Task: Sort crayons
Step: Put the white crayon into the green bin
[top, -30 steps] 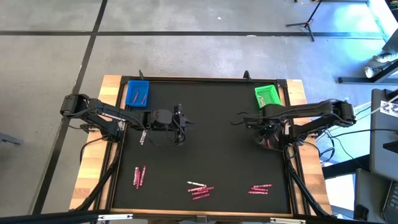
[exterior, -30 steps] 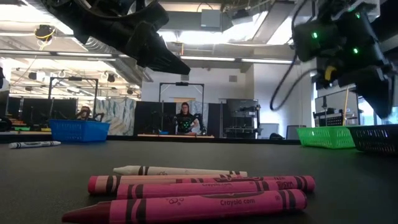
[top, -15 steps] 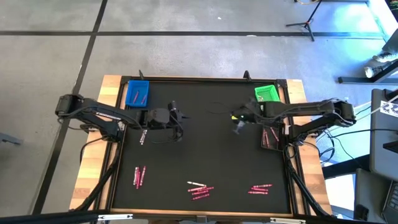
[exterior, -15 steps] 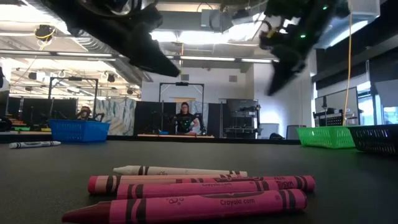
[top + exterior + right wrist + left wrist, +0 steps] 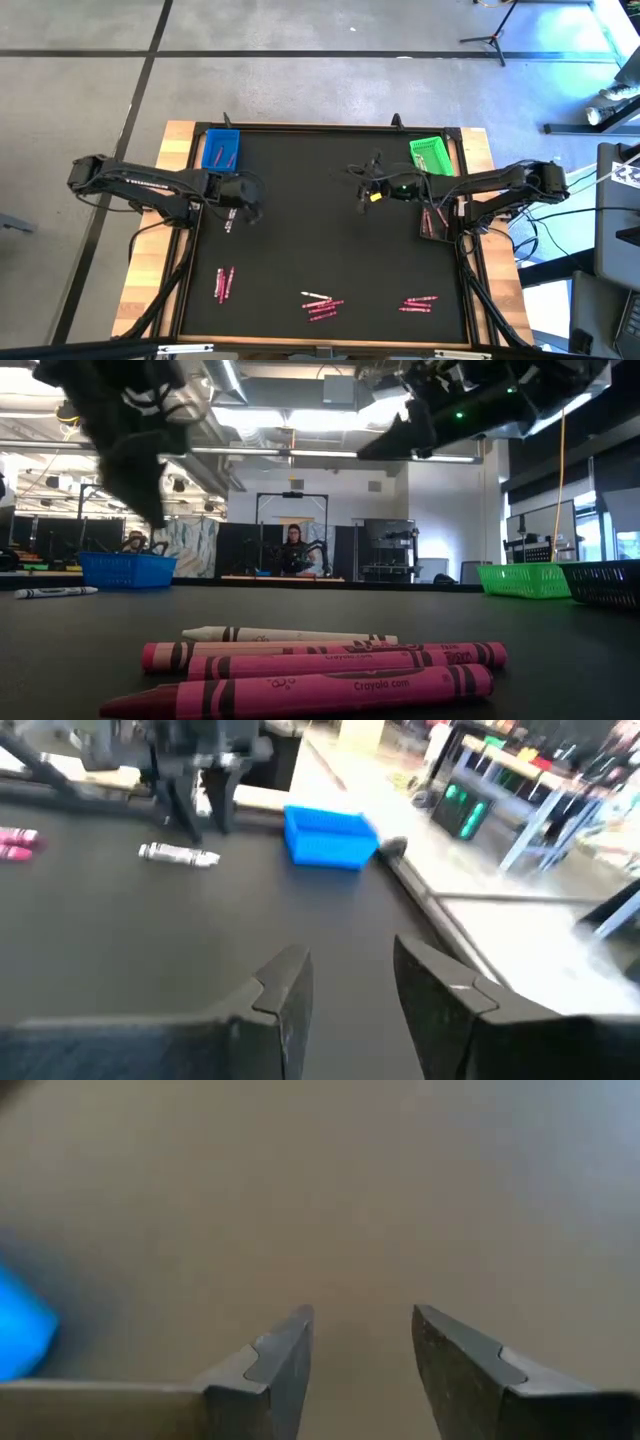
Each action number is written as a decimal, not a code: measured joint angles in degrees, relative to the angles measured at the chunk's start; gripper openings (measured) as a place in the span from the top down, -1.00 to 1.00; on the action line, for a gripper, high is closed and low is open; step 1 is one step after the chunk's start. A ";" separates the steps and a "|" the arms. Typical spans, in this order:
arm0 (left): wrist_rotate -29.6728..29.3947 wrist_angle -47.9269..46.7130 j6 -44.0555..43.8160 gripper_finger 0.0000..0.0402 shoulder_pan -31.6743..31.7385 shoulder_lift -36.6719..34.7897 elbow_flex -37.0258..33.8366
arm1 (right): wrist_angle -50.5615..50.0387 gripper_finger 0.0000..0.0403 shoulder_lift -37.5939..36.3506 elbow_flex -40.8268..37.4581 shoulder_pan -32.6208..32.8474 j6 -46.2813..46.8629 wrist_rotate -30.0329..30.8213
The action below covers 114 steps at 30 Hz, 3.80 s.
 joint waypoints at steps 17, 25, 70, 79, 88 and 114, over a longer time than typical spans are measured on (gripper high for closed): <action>8.15 -19.27 -7.75 0.19 11.53 7.24 -0.13 | 3.60 0.31 5.27 0.45 0.00 -1.26 -6.29; 10.27 -18.11 -7.24 0.19 11.50 10.23 -1.55 | 2.95 0.31 5.27 0.45 0.00 -1.19 -6.43; 27.20 5.84 -6.56 0.19 2.43 10.11 -6.16 | 2.80 0.31 5.27 0.45 0.00 -1.09 -6.45; 23.60 10.37 -9.82 0.19 -1.79 15.76 -5.94 | 2.73 0.31 5.27 0.45 0.00 -1.09 -6.47; 21.41 12.55 -9.38 0.19 -2.60 18.56 -4.26 | 2.54 0.31 5.27 0.45 0.00 -1.11 -6.47; 15.61 12.89 4.50 0.46 -5.04 18.67 -4.35 | 2.15 0.31 5.27 0.45 0.00 -1.10 -6.46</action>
